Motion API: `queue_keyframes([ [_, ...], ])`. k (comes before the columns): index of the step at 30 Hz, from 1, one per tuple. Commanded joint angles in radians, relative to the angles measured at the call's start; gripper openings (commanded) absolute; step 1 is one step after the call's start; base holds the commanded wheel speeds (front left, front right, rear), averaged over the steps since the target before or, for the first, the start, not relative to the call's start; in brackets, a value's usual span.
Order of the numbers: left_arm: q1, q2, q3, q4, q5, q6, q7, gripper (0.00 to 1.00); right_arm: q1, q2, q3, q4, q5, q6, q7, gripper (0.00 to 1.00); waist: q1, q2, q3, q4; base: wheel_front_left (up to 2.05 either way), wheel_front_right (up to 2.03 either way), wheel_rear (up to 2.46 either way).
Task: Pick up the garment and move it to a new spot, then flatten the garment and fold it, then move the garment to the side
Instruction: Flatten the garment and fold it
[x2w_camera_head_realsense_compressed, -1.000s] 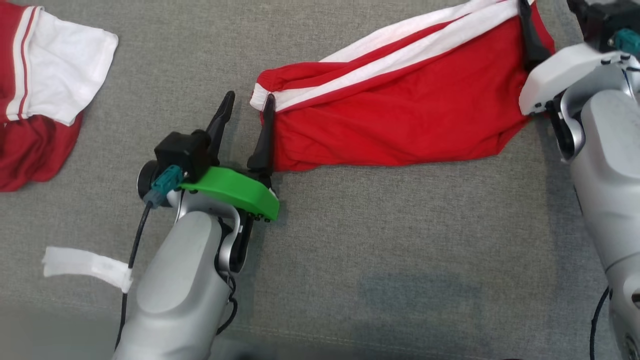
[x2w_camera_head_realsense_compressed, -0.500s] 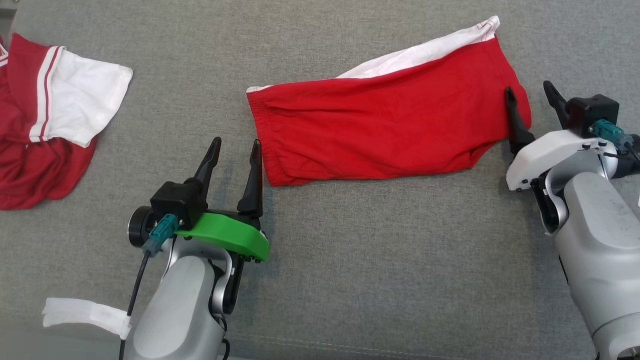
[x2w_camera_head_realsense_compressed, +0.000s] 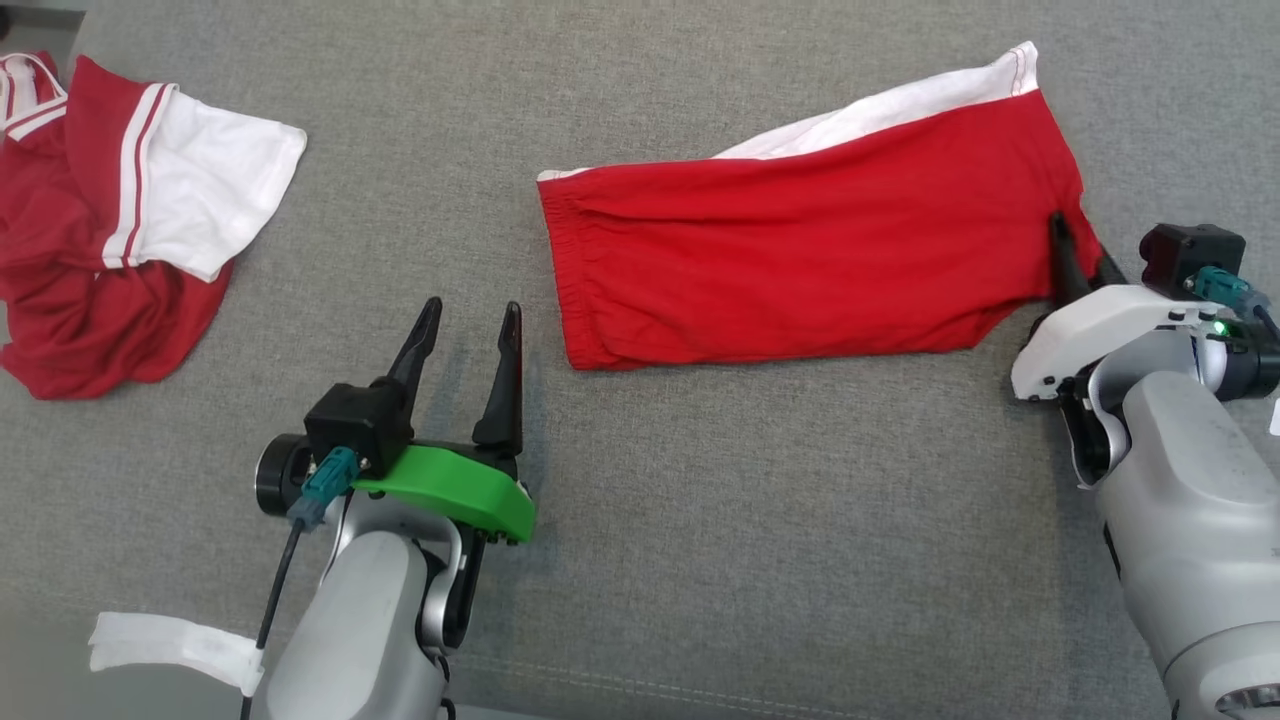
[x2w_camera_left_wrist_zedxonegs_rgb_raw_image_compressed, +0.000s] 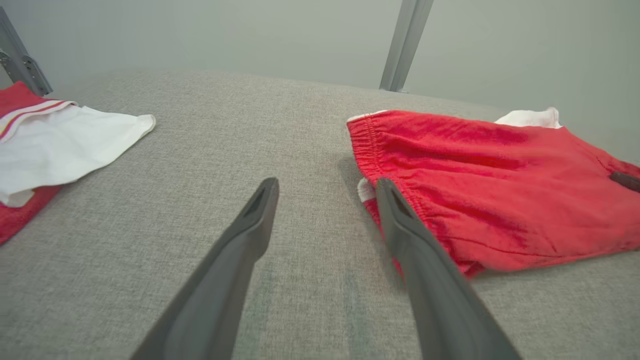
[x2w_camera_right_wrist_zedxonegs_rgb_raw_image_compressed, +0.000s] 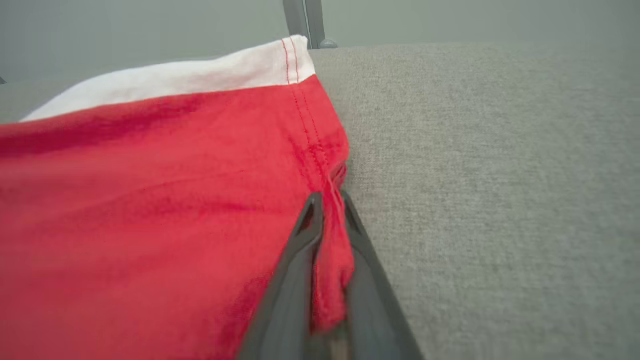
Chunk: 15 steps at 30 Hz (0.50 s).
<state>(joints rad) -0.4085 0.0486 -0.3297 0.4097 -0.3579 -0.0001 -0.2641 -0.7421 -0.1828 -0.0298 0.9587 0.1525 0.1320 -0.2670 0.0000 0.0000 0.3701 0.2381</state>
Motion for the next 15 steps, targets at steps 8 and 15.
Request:
queue_keyframes([
  [8, 0.064, 0.004, 0.04, 0.032, 0.033, -0.005, -0.001, 1.0, 0.118, 0.049, -0.05, -0.104, 0.09, -0.002, 0.003, 0.0, 0.0, 0.0, -0.084, -0.046, 0.0, 0.0, 0.0],
  [15, 0.13, 0.004, 0.088, 0.05, 0.06, -0.016, -0.001, 1.0, 0.277, 0.065, -0.056, -0.241, 0.157, -0.002, 0.003, 0.0, 0.0, 0.0, -0.175, -0.115, 0.0, 0.0, 0.0],
])
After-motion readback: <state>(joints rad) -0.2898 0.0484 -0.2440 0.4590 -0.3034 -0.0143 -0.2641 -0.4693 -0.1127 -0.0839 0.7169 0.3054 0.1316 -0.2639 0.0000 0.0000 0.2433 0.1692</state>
